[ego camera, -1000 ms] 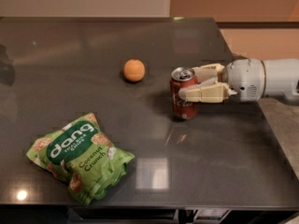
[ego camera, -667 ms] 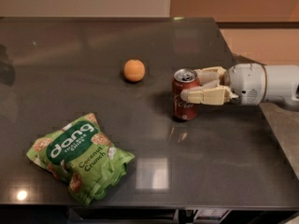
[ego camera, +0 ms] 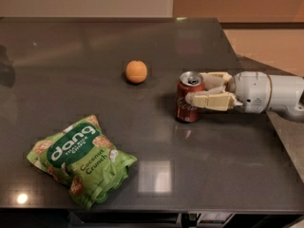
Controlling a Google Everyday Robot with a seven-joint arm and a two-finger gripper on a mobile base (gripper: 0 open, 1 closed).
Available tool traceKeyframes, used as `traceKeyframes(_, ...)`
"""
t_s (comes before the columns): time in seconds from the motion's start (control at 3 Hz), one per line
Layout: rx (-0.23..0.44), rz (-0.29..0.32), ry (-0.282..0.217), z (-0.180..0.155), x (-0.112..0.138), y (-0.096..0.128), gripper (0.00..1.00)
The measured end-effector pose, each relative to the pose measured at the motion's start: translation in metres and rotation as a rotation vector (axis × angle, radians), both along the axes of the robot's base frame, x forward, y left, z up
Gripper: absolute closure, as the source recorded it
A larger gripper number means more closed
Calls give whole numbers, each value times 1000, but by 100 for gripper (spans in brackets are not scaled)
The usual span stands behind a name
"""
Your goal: Place coke can upright
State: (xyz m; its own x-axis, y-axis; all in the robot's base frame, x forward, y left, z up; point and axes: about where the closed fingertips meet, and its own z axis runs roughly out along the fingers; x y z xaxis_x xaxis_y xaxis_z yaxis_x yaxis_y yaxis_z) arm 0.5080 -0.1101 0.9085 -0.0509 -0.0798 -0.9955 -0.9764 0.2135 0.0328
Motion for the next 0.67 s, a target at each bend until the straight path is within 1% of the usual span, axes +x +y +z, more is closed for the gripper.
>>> traceKeyframes(0.33, 0, 4, -2, 0, 0, 2, 13)
traceKeyframes(0.67, 0, 9, -3, 1, 0, 5, 0)
